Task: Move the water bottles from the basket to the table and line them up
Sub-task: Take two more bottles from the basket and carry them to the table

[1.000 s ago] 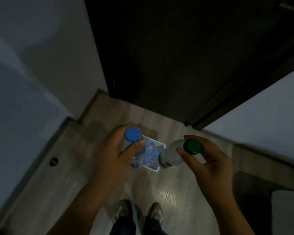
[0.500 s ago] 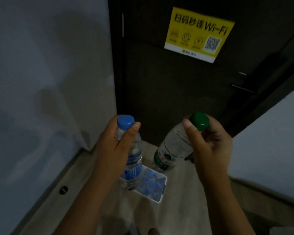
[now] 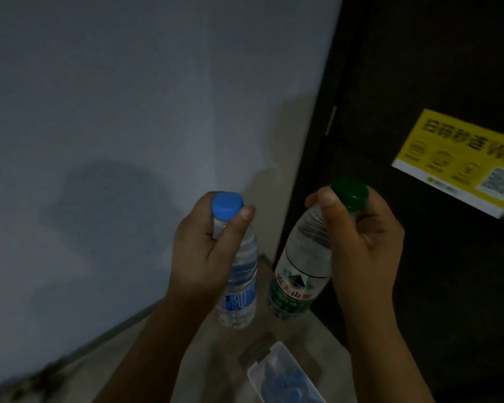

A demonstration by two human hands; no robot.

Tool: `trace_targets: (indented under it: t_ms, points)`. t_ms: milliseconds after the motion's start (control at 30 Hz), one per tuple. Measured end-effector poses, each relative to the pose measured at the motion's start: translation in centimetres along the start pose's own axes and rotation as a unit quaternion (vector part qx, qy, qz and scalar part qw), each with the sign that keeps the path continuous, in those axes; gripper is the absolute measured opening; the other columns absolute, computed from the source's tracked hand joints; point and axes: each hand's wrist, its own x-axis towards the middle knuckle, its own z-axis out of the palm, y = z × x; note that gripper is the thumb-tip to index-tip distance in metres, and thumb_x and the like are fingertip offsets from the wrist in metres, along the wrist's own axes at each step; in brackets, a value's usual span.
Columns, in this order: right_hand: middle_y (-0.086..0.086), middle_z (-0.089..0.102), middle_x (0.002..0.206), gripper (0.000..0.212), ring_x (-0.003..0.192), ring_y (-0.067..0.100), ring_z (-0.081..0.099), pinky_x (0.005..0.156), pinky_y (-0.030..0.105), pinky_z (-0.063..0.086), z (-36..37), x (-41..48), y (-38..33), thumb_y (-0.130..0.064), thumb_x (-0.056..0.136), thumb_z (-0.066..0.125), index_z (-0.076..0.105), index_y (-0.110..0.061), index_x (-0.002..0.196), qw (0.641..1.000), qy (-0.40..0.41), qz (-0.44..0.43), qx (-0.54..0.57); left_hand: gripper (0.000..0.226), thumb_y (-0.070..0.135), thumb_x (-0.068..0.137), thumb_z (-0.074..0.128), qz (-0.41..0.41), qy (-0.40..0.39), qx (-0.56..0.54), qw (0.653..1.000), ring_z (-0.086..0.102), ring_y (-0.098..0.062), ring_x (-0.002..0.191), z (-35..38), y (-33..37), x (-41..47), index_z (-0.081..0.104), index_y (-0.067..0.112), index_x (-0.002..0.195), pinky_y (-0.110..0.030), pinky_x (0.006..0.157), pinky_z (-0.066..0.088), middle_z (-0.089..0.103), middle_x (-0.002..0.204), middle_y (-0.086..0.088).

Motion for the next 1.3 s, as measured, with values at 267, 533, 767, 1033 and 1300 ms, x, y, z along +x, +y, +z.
trace_targets:
  t_ms: [267,533,767,1033,1300]
  points:
    - [-0.007,0.069,0.073,0.021,0.066,0.002,0.064,0.062,0.010,0.048,5.8,0.5,0.0,-0.036,0.075,0.071,0.069,-0.015,0.079,0.984,-0.135,0.043,0.104,0.034,0.043,0.089,0.047,-0.024,0.153,0.164,0.974,0.061,-0.009,0.073,-5.5,1.9,-3.1,0.062,0.013,0.083,-0.008,0.062,0.043,0.062,0.079,0.004]
    - [0.000,0.068,0.073,0.030,0.065,0.008,0.063,0.061,0.016,0.050,14.4,-5.3,-4.0,-0.040,0.078,0.065,0.067,-0.011,0.078,0.941,-0.289,0.022,0.172,0.036,0.051,0.086,0.044,-0.056,0.304,0.248,0.918,0.062,-0.008,0.074,-14.5,5.4,-9.6,0.061,0.020,0.084,-0.013,0.061,0.048,0.063,0.083,0.010]
    - [0.001,0.068,0.073,0.033,0.067,0.007,0.062,0.063,0.013,0.048,22.5,-14.8,-11.4,-0.041,0.079,0.064,0.067,-0.008,0.078,0.880,-0.401,0.000,0.254,0.037,0.049,0.086,0.046,-0.056,0.426,0.324,0.843,0.062,-0.004,0.077,-24.2,10.6,-18.4,0.063,0.016,0.082,-0.006,0.065,0.042,0.063,0.082,0.012]
    - [0.001,0.068,0.072,0.035,0.070,0.012,0.063,0.065,0.015,0.049,29.1,-29.2,-20.7,-0.042,0.079,0.064,0.067,-0.008,0.077,0.817,-0.479,-0.002,0.322,0.036,0.048,0.085,0.048,-0.066,0.530,0.373,0.759,0.059,-0.004,0.068,-35.2,17.1,-31.0,0.063,0.016,0.078,-0.006,0.061,0.041,0.063,0.075,0.008]
    - [0.002,0.064,0.067,0.031,0.064,0.008,0.058,0.062,0.016,0.046,34.2,-40.6,-27.9,-0.040,0.080,0.065,0.065,-0.010,0.073,0.742,-0.544,0.016,0.392,0.030,0.048,0.087,0.047,-0.091,0.604,0.416,0.673,0.060,-0.007,0.071,-42.9,21.4,-40.9,0.061,0.023,0.076,-0.007,0.062,0.041,0.063,0.077,0.007]
